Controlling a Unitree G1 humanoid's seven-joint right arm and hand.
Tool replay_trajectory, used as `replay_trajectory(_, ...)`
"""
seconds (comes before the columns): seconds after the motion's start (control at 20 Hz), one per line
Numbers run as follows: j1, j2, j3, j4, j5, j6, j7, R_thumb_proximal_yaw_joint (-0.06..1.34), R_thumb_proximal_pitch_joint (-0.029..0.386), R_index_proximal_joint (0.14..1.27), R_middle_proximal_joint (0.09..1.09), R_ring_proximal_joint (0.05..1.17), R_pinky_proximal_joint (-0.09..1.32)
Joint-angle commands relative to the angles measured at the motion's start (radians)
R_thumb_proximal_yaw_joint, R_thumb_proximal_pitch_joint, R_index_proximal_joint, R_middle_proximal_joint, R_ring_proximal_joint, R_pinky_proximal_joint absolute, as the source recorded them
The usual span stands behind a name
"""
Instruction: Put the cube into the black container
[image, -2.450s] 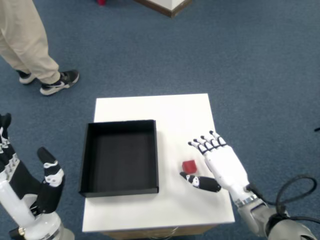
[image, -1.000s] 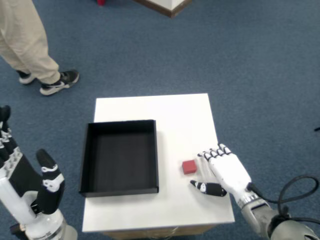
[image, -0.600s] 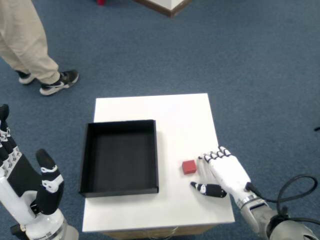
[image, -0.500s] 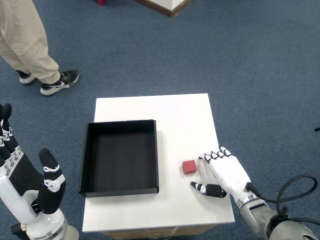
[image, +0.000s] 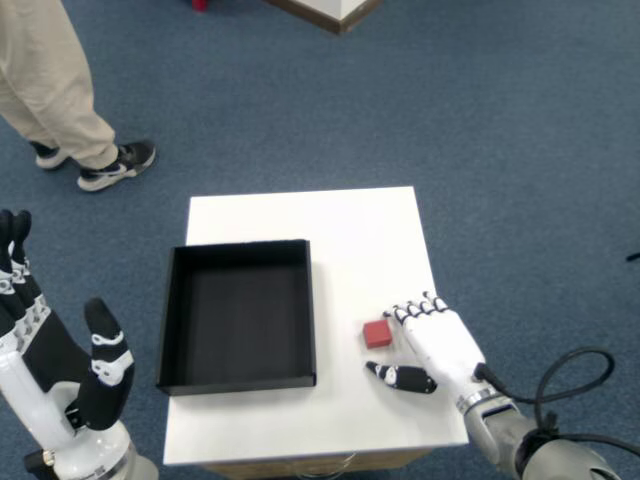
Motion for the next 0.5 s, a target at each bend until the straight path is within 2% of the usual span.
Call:
replay_trajectory(0.05,-0.038,-0.015,0.006,0.031,-0.002,-0.023,-0.07,0.44,-0.017,0.37,0.3,0.28,0.13)
replay_trajectory(0.5,-0.054,-0.006,0.018,0.031,-0.014,-0.042,-0.12,0.43,-0.013,0.37,0.3,0.28,0.14)
